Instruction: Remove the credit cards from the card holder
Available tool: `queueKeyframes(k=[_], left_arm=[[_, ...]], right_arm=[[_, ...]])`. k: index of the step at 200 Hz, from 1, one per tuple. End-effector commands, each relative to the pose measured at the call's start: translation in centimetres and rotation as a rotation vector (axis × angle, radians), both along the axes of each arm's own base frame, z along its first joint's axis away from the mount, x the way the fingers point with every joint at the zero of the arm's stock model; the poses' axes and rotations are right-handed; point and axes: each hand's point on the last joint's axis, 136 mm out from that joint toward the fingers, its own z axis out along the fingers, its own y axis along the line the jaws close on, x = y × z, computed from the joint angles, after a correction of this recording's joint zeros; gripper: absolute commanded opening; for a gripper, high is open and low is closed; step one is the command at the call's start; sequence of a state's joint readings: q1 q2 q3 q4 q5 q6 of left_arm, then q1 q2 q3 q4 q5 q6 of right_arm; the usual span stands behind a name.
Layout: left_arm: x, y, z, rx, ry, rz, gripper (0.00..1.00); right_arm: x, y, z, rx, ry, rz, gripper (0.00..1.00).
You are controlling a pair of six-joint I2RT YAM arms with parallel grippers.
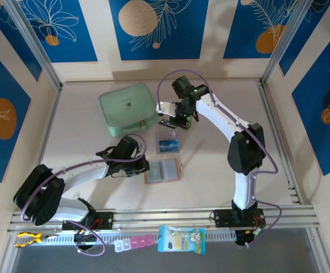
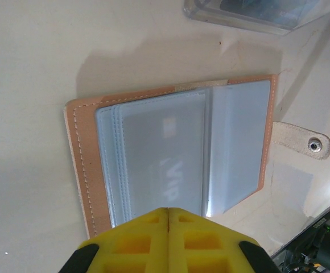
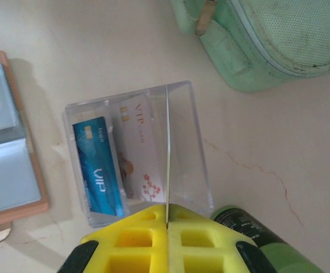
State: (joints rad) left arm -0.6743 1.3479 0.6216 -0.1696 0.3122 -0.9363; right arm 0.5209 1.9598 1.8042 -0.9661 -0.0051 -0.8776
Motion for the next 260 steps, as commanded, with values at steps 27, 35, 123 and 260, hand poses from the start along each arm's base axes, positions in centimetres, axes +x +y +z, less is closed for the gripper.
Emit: queueKeyframes(k=[27,35,123,260], left_arm=[[-0.1,1.1,0.5,0.023,-0.001,0.029,0.06],[-0.1,1.2,0.5,0.028,-0.001,0.029,0.06],[-0.2,1.6,0.2,0.036,0.012,0.045,0.05],[-0.6,1.9,0.1,0.033,0.012,0.054,0.06]], right_arm=[[1.0,0.6,-1.0,0.023,0.045,0.042,0.0],[1.1,0.6,-1.3,0.025,0.052,0.043,0.0],[2.6,-0.5,-3.9,-0.053,0.032,0.016,0.19],[5.9,1.0,-4.5,-0.035,-0.095,-0.079,0.24]])
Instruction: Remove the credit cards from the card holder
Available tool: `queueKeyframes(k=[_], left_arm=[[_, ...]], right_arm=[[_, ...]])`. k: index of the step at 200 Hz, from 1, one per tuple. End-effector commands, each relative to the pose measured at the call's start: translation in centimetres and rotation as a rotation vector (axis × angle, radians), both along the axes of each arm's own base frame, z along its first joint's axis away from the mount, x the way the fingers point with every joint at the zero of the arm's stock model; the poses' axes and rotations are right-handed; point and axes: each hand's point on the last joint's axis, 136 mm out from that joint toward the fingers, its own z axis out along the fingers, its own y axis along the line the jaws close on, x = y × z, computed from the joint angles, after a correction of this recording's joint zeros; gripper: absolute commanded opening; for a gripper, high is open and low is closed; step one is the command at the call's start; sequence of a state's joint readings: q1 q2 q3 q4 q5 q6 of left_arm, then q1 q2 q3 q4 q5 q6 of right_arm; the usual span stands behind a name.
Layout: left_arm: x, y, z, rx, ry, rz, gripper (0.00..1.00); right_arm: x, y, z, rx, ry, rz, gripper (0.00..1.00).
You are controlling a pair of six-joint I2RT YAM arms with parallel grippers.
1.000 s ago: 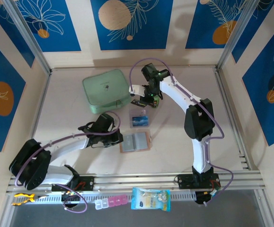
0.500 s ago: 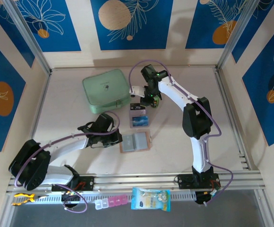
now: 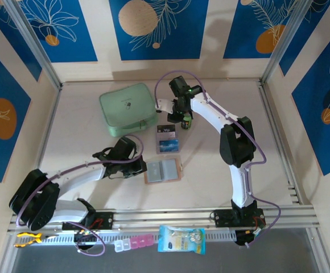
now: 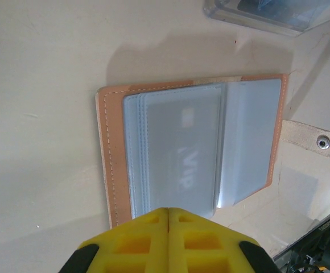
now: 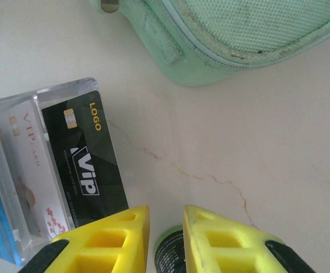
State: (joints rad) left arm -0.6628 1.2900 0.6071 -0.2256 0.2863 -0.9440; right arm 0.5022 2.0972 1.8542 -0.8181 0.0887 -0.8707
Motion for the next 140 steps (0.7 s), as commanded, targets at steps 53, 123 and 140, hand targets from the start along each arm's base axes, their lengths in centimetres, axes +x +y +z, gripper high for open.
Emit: queueKeyframes(k=[53,123,140], left_arm=[[-0.3,0.8,-0.2,0.011,0.011,0.024,0.05],[-0.2,0.7,-0.4,0.01,0.015,0.023,0.06],[-0.2,0.6,-0.3,0.009,0.014,0.023,0.06]], right_arm=[[0.0,1.6,-3.7,0.002,0.049,-0.006,0.27],[-0.2,1.5,-3.8,-0.011,0.038,-0.004,0.28],[0.2,1.6,-2.6,0.003,0.008,-0.014,0.29]])
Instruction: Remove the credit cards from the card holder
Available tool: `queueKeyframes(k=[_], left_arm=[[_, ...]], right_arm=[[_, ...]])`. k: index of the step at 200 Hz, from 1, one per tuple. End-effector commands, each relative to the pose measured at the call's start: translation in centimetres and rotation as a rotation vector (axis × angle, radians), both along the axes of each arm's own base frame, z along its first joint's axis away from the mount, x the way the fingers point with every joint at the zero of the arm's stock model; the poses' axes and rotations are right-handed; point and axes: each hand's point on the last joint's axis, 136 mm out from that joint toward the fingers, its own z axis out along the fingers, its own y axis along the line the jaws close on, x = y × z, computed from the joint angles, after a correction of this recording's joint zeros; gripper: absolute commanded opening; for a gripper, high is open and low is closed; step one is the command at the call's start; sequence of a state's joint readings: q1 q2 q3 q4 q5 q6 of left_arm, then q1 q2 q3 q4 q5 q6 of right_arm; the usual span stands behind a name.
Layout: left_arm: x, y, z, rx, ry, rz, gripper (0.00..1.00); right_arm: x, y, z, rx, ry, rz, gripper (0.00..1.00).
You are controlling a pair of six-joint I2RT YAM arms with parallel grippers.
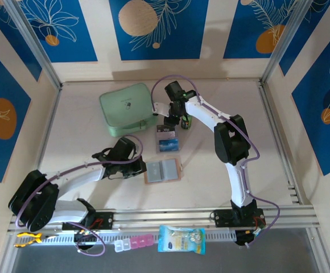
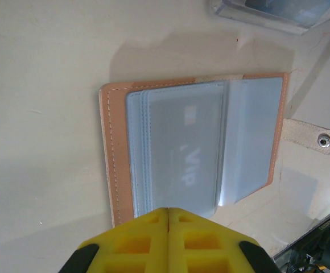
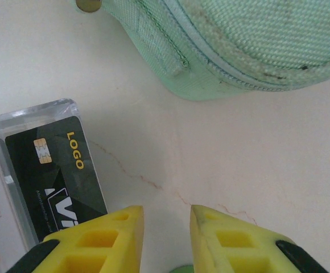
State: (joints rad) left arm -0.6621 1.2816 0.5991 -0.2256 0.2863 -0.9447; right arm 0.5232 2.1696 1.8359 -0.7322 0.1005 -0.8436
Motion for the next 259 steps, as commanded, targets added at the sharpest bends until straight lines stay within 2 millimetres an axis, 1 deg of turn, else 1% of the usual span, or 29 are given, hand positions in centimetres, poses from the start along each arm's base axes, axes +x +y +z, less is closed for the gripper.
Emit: queueKeyframes(k=[1,25,49,73,104,127,147,187,204,231,259], left_arm=[[-0.1,0.5,-0.3,0.009,0.012,0.022,0.06],[-0.1,0.5,-0.3,0.008,0.012,0.023,0.06],[-0.1,0.5,-0.4,0.006,0.012,0.023,0.05],[0.0,0.4,-0.5,0.005,0.008,0.014,0.05],[-0.1,0.5,-1.0,0.015,0.01,0.008,0.05],[-0.1,0.3,-1.3,0.007,0.013,0.003,0.04],[-0.2,0.1,-1.5,-0.001,0.016,-0.002,0.04],[-0.3,0.5,-2.1,0.023,0.015,-0.015,0.03],[-0.6,0.5,-2.5,0.023,0.026,-0.023,0.03],[-0.5,0.1,-2.7,0.009,0.028,-0.035,0.03],[-0.3,-0.1,-3.1,0.03,0.038,-0.054,0.03]], right_arm=[[-0.5,0.2,0.9,0.009,-0.001,-0.007,0.29],[-0.5,0.4,3.0,0.043,-0.031,-0.02,0.29],[-1.0,0.4,4.7,0.07,-0.046,-0.045,0.28],[-2.3,0.3,5.7,0.093,-0.035,-0.071,0.28],[-4.9,0.6,6.7,0.155,0.025,-0.141,0.26],[-7.1,0.8,6.8,0.186,0.079,-0.214,0.24],[-9.0,1.4,6.9,0.226,0.127,-0.284,0.23],[-12.8,2.3,6.8,0.311,0.248,-0.446,0.22],[-14.1,2.6,6.8,0.343,0.289,-0.503,0.21],[-16.1,3.2,6.7,0.384,0.352,-0.557,0.21],[-17.6,3.1,6.0,0.381,0.419,-0.651,0.21]])
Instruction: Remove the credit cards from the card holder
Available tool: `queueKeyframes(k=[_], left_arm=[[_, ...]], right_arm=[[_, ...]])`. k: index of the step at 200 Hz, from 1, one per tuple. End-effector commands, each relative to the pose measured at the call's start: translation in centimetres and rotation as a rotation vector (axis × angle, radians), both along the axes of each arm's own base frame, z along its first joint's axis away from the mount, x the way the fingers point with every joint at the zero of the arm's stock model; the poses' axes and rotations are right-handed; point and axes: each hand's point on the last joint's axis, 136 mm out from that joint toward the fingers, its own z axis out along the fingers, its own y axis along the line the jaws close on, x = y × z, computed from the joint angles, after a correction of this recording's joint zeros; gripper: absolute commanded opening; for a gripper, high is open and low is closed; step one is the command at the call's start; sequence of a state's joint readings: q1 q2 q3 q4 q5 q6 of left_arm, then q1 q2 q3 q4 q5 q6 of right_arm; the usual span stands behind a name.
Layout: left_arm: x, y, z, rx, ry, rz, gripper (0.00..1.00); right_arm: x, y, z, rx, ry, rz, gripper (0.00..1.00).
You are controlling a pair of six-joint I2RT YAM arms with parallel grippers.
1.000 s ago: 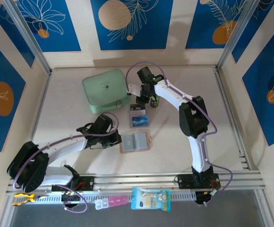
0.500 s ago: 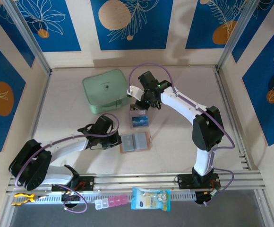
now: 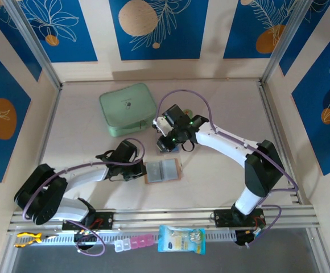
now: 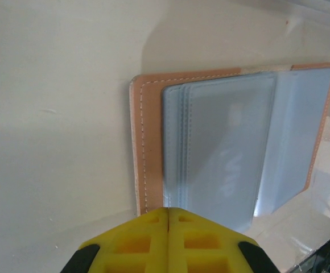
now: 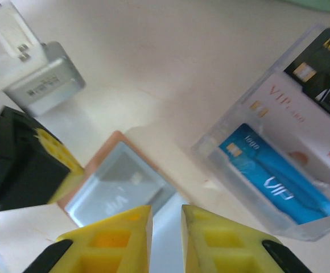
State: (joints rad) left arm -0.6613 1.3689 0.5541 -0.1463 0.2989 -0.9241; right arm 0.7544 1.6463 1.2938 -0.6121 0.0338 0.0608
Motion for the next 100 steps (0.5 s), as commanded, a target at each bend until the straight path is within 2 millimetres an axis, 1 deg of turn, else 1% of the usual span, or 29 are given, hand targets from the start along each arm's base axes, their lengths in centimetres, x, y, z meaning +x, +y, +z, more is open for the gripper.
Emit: queueKeyframes(k=[1,31,50,73,100], left_arm=[[0.2,-0.2,-0.1,0.002,0.001,-0.033,0.02],[0.3,0.0,-0.7,0.022,0.008,-0.036,0.02],[0.3,0.0,-1.0,0.031,0.014,-0.044,0.02],[0.5,0.0,-0.9,0.032,0.008,-0.044,0.02],[0.7,0.1,-0.8,0.041,-0.001,-0.043,0.02]], right_arm=[[-1.3,0.5,0.6,0.07,0.093,-0.114,0.21],[-2.8,0.5,-0.2,0.095,0.186,-0.196,0.21],[-3.5,0.5,-0.4,0.103,0.226,-0.247,0.2],[-4.4,0.3,-0.8,0.112,0.322,-0.35,0.19],[-5.7,0.8,-1.7,0.132,0.438,-0.395,0.19]])
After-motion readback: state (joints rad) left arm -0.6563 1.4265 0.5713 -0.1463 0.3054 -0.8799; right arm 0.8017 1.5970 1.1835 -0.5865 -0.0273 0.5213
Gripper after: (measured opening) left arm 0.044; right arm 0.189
